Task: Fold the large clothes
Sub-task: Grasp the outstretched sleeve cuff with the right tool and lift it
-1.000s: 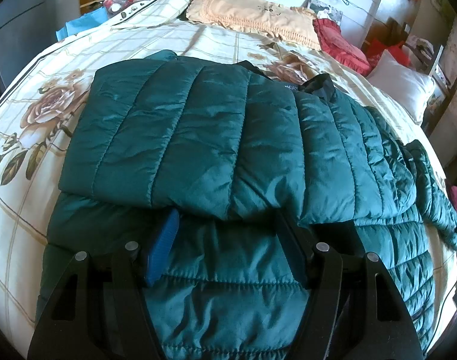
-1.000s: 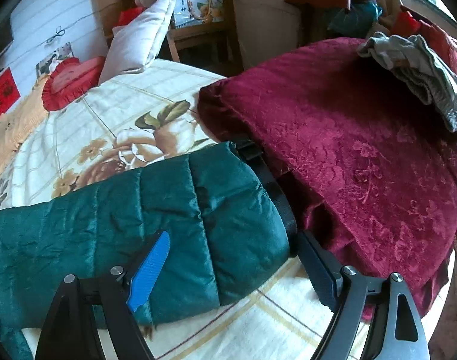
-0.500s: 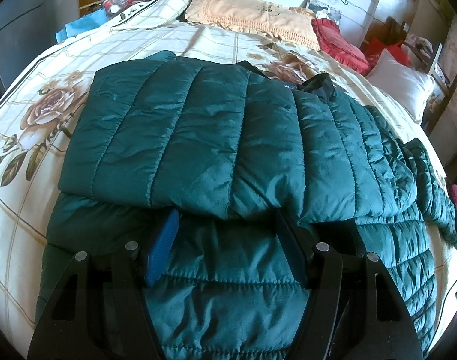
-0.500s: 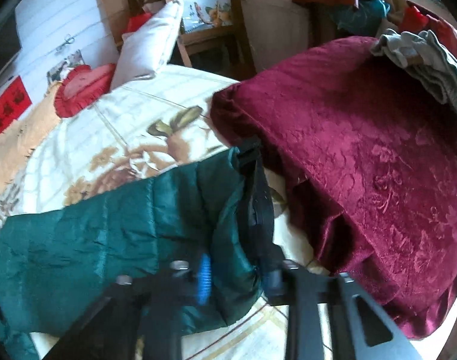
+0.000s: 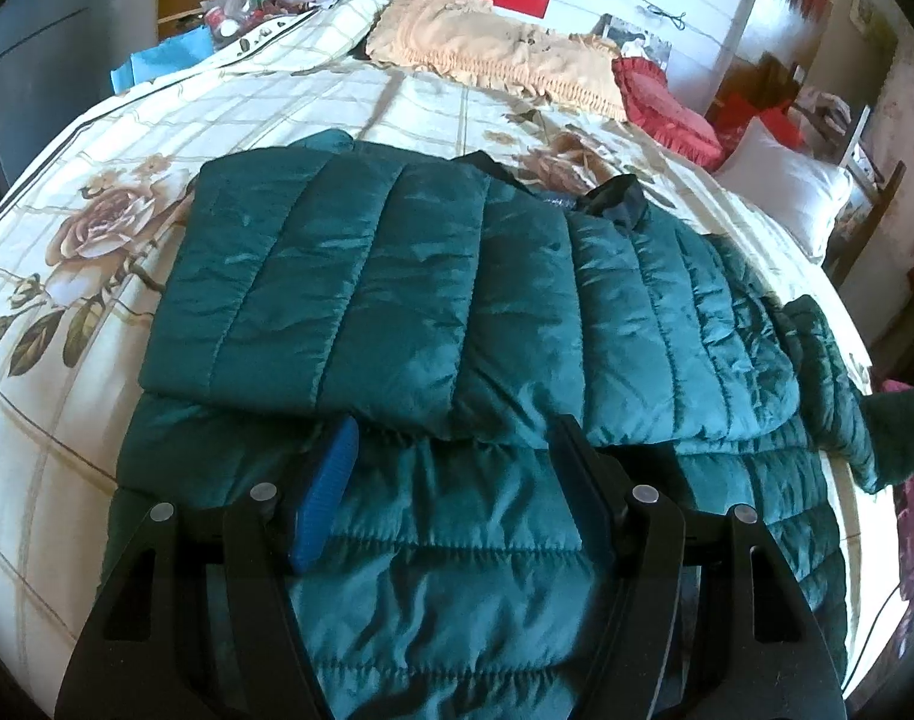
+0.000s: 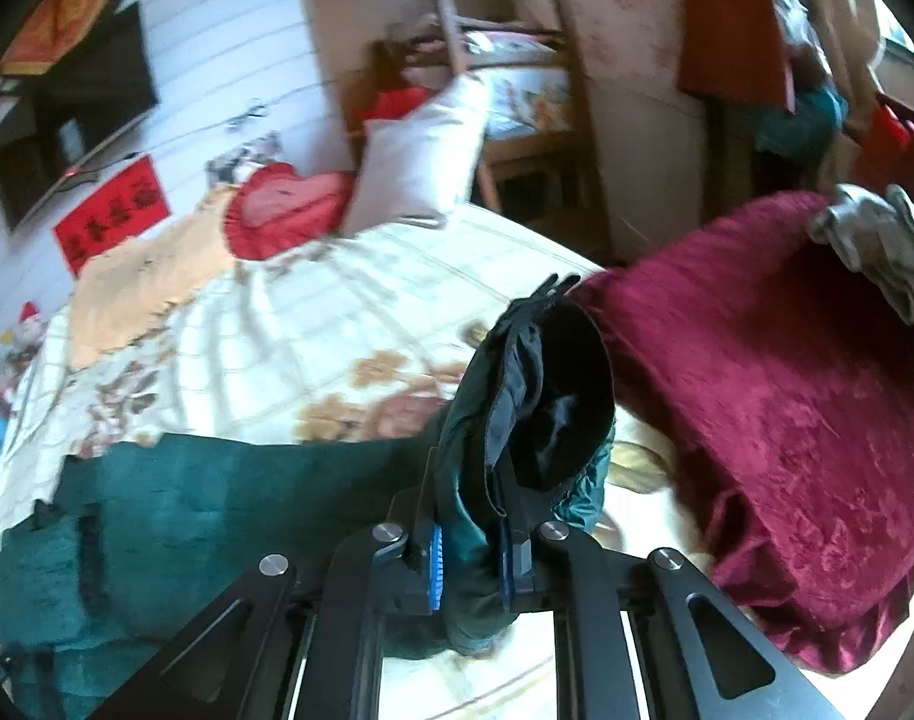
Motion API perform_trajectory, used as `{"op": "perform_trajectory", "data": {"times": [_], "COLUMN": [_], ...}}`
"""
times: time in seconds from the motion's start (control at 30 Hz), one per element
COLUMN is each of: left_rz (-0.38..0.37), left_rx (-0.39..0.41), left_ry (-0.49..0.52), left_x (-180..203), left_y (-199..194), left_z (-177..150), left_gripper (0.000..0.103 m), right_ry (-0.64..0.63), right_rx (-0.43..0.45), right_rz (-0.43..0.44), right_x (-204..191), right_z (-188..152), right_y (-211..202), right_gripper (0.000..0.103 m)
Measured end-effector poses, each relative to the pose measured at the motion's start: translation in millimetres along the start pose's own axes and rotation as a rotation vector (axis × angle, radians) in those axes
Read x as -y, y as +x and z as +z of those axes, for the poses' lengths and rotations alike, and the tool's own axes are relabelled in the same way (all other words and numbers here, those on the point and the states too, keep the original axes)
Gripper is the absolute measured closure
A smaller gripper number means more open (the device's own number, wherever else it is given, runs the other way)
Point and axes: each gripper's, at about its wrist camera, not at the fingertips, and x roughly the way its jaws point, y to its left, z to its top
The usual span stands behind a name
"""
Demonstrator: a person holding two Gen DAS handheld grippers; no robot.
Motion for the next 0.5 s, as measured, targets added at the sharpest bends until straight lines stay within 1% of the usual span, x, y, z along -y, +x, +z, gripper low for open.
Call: {"op": "perform_trajectory", "data": {"times": [0.2,0.5], "left_rz": [-0.011,-0.017], "left_rx": [0.015,0.031], "left_ry": [-0.001,-0.022], "left_x": [-4.6,-16.4], "left_y": [-8.7,-18.6], "left_z": [1.5,2.8], "left_gripper": [0.036,0.037], "right_ry": [-0.083,-0.187], "right_rx": [0.012,0.014], "right_rz": [0.080,0.186], "right_x": [-54.2,-124.2], "right_z": [2.9,4.4], "right_y": [-15.0,-31.1], "right_gripper": [0.091,0.092]}}
